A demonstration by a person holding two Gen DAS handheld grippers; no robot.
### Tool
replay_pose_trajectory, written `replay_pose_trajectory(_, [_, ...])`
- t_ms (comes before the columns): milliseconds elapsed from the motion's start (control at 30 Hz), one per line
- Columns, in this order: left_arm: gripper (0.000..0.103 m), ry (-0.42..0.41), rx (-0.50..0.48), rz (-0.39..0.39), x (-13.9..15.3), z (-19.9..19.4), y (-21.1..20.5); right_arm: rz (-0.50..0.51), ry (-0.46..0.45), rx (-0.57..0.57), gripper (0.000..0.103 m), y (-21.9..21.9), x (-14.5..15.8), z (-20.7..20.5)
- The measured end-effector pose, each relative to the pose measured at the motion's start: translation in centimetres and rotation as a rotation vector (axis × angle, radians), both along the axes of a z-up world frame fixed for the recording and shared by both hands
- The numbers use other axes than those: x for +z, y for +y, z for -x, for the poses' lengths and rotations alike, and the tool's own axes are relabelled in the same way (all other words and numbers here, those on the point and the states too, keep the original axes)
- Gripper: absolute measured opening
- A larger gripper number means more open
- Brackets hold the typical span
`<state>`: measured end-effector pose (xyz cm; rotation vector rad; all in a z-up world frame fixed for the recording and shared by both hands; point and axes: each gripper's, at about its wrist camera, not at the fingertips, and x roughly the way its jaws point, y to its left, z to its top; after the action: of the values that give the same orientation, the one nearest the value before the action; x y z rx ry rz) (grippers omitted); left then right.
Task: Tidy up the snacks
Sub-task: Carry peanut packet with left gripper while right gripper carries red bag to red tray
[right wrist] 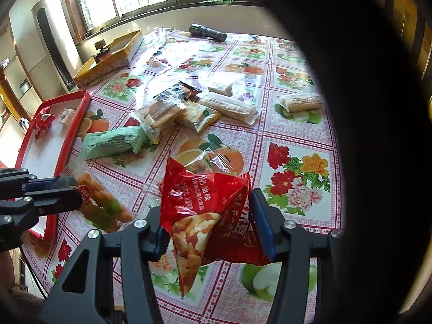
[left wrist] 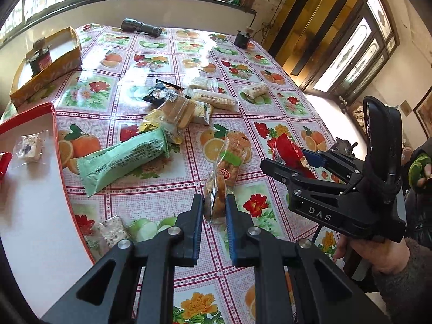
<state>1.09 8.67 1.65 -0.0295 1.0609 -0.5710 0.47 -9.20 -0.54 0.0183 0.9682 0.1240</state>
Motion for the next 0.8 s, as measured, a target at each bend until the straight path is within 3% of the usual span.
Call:
replay_pose_trajectory(400, [0.015,-0.051,0.117,0.020,2.6,-0.9,6.1,-0.003,-0.043,0.123,0.055,6.8,2.5,-2.6])
replay_pose_trajectory(800, [0.015,-0.081,0.384,-0.021,3.9,-1.3,16.7,-0.018,-0.082,0.378,0.055,19.3,4.1,-5.6])
